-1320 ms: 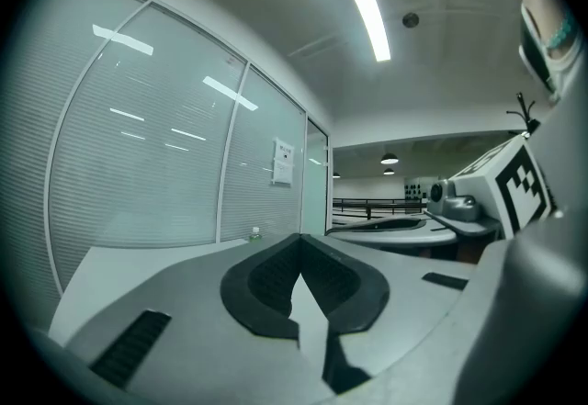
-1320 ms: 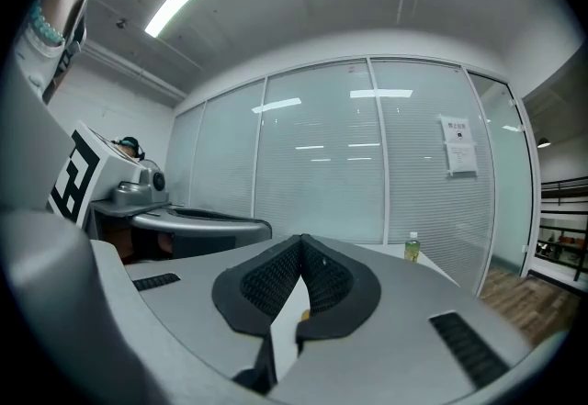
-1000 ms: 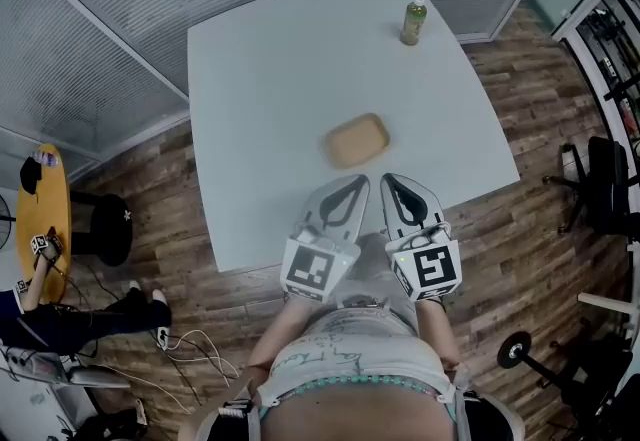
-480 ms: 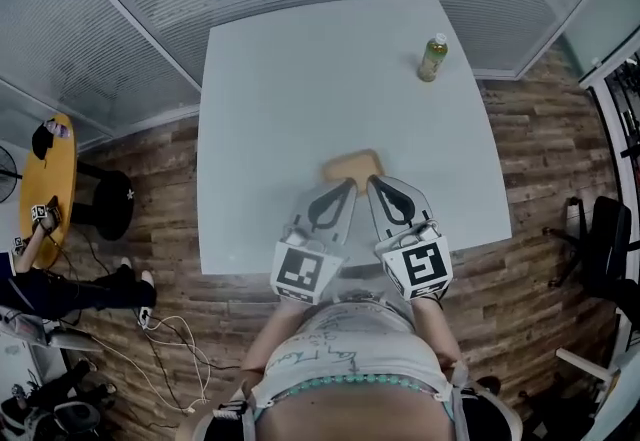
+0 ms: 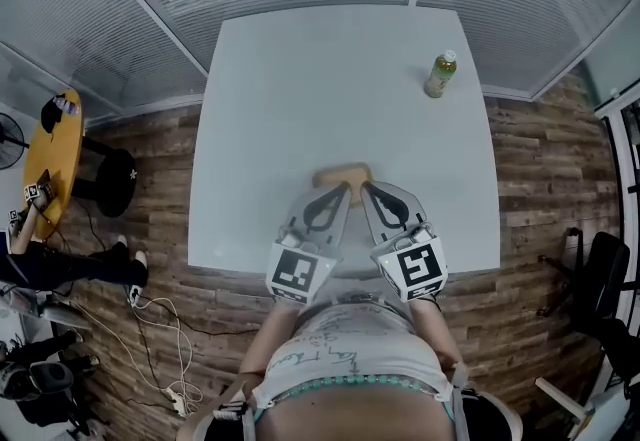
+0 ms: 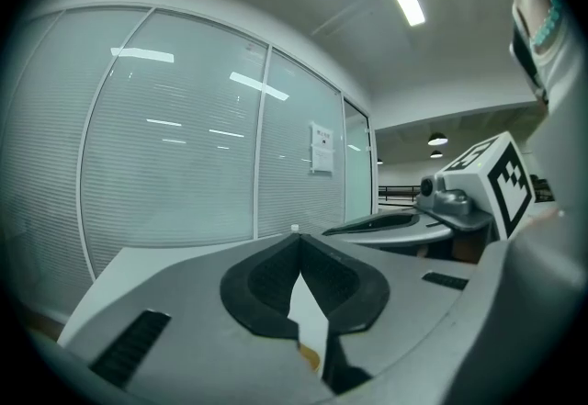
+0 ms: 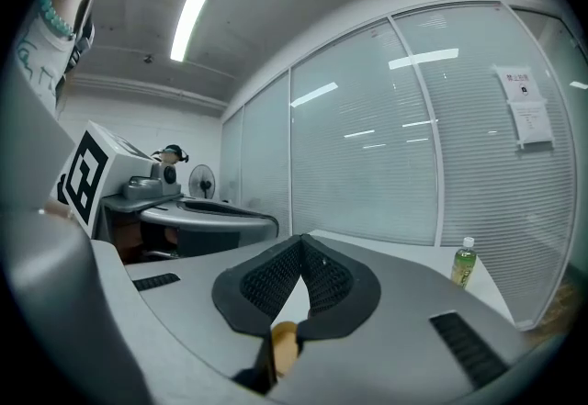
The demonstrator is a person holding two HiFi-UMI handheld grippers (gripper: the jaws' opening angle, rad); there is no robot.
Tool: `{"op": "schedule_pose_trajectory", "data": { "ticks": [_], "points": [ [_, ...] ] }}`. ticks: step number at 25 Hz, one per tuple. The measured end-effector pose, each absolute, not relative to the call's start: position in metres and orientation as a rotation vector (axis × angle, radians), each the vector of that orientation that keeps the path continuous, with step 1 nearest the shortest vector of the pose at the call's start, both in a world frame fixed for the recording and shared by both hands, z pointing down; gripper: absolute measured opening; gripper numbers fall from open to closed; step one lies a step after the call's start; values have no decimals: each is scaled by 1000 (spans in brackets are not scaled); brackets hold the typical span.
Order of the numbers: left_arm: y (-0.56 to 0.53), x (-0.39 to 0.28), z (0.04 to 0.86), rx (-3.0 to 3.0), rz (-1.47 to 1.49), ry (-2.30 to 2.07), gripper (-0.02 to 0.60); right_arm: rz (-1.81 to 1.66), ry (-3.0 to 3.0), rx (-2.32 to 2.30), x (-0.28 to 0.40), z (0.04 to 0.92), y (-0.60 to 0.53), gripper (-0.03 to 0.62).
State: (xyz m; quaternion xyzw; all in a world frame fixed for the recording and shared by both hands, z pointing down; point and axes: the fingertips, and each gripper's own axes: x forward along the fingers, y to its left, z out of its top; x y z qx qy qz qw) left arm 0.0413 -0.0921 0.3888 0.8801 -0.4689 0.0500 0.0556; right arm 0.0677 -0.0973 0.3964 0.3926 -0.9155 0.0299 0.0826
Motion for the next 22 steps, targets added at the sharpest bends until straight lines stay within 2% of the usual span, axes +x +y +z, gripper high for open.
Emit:
{"op": "schedule_pose_trajectory", "data": {
  "ticks": [7,14,22],
  "points": [
    [-99,29,402,2583,173,-1524,-3,93,-2760,1094,66,404,-109,-6],
    [-114,5,394,2594,120,-1482,-3,85,-2757,1094,44,399,-120,-6],
    [-125,-1,408,2608,186,-1438,-3,102,-2745,1122,40,402,-121,-6]
  ]
}}
